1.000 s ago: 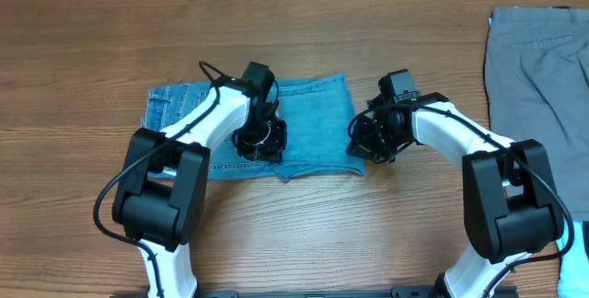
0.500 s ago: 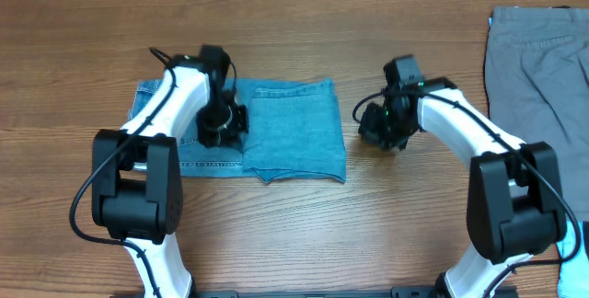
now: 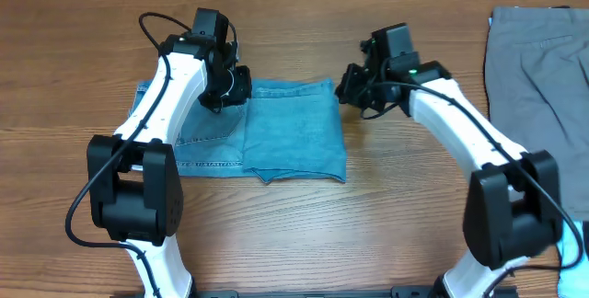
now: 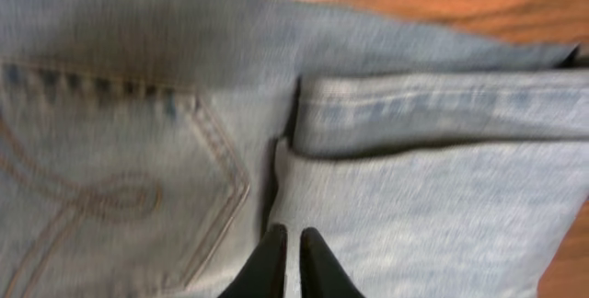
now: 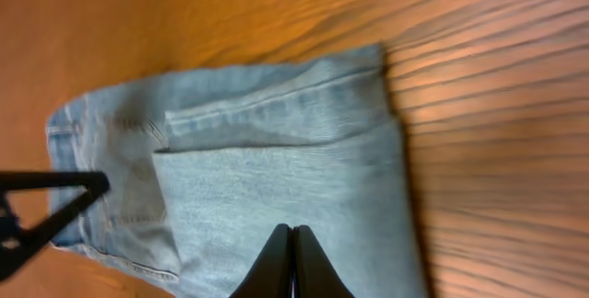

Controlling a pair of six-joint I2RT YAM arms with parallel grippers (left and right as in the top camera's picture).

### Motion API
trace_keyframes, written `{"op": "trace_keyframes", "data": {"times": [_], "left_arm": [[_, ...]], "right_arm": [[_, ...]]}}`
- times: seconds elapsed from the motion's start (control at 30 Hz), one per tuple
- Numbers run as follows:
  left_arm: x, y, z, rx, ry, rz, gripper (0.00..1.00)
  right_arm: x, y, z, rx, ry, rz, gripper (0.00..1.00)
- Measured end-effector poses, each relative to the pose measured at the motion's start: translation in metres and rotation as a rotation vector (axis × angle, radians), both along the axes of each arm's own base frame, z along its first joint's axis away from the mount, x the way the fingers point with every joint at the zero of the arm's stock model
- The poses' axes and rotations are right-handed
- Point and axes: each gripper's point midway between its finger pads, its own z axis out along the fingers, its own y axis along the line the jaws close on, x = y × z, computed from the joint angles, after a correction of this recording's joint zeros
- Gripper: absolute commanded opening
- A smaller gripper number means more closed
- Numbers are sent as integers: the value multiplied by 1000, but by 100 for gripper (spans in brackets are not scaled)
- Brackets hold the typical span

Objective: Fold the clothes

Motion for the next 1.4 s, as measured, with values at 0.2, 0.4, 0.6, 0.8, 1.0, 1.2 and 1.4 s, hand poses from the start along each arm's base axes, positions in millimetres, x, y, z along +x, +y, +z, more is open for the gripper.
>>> {"op": "trace_keyframes", "data": {"times": [0.2,0.4,0.6,0.8,1.0,1.2,1.4], "left_arm": [[10,-11,-3,-67,-46,2,7],[15,-28,-4,-162,-53,-26,4],[6,-37,-56,-187,72,-33,4],[5,-37,-69,-209,106,-26,4],[3,-29,-65,-212,134,-5,4],[2,23,-47,-123,195,99,6],[3,78,22,28,98,181,92]], "right_arm": [[4,22,-44,17,43,47,4],[4,23,-63,29,84,46,4],[3,21,-75,20,106,39,4],[1,15,-88,-23,129,24,4],[-2,8,-91,-64,142,14,4],[-5,-15,-80,-168,160,-33,4],[5,-62,-20,-240,80,-148,84]]}}
